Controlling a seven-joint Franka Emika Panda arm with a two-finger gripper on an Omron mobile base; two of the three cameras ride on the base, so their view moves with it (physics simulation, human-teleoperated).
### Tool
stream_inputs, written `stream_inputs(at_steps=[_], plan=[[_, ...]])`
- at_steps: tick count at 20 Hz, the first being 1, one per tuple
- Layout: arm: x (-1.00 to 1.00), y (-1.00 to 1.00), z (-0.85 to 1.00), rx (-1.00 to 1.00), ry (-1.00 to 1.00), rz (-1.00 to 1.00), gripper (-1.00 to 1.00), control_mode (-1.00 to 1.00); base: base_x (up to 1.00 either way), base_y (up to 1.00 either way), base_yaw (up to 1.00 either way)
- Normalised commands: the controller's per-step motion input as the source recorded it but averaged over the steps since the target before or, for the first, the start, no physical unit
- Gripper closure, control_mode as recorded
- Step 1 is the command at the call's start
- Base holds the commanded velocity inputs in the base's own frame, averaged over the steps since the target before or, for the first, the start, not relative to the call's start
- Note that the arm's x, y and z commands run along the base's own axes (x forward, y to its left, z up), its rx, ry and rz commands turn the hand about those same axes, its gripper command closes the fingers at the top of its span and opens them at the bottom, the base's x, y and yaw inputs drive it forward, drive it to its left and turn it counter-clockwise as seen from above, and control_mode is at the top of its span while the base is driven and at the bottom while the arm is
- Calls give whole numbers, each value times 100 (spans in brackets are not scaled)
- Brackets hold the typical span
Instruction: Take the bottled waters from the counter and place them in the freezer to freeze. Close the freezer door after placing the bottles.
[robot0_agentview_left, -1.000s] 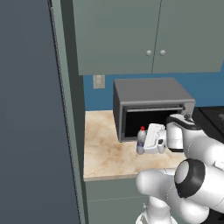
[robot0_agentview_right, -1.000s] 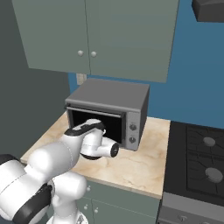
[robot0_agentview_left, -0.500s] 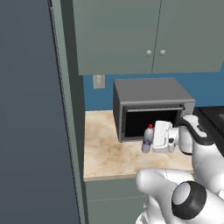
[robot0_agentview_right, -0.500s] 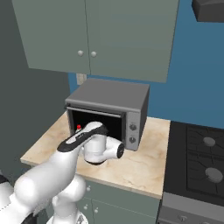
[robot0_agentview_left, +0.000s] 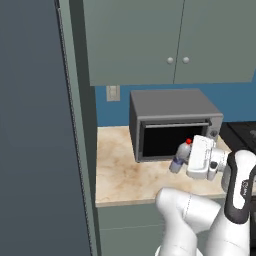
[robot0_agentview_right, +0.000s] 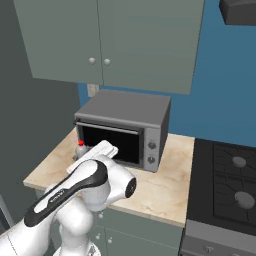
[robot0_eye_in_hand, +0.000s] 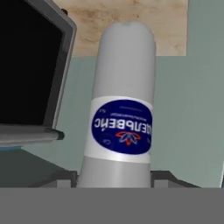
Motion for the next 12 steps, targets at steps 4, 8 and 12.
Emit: stream_inputs(at_steps=[4,8,12], plan=[[0,2,100,8,0,-3,100,-100,0,0,0],[0,17,99,4,0,0,100,-100,0,0,0],[-12,18,34,3,3,0,100,100,-38,23,0]])
